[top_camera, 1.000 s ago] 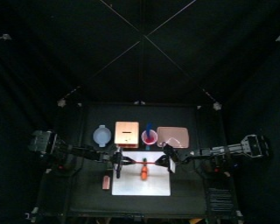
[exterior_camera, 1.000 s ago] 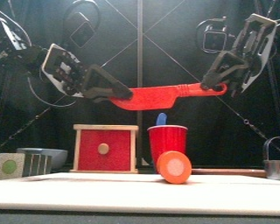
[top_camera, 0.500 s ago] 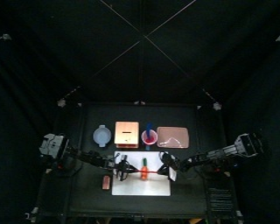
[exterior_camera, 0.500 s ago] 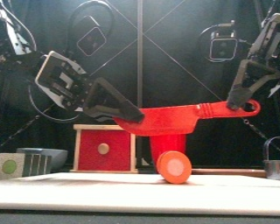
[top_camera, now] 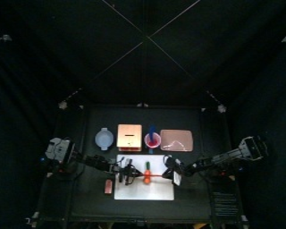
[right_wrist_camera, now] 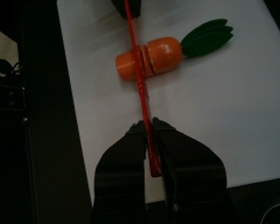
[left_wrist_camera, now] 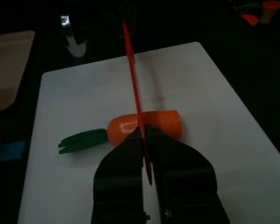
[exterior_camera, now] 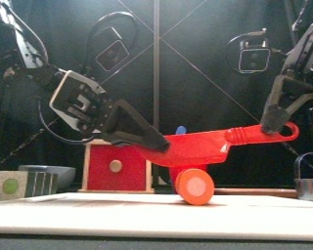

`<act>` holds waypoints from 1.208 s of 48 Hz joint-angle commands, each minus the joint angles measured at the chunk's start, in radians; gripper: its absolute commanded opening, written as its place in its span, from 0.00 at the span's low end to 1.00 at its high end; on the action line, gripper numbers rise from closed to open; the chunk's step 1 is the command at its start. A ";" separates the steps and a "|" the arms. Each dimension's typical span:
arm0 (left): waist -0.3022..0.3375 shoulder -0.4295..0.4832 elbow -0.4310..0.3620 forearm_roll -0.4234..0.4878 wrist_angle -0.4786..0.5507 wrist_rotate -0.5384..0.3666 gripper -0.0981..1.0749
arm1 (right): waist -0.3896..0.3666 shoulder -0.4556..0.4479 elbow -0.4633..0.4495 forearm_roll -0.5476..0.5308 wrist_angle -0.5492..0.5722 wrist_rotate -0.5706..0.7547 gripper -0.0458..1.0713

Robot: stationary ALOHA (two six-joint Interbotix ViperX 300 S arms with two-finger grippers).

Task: Cut carrot

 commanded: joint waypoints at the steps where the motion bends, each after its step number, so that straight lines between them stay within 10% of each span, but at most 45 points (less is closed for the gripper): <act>1: -0.003 -0.006 -0.005 0.002 0.006 0.009 0.38 | 0.002 -0.008 -0.003 0.003 0.008 0.005 0.35; 58: -0.020 0.035 -0.008 0.000 0.189 0.003 0.38 | 0.009 0.164 -0.026 0.021 0.008 0.006 0.35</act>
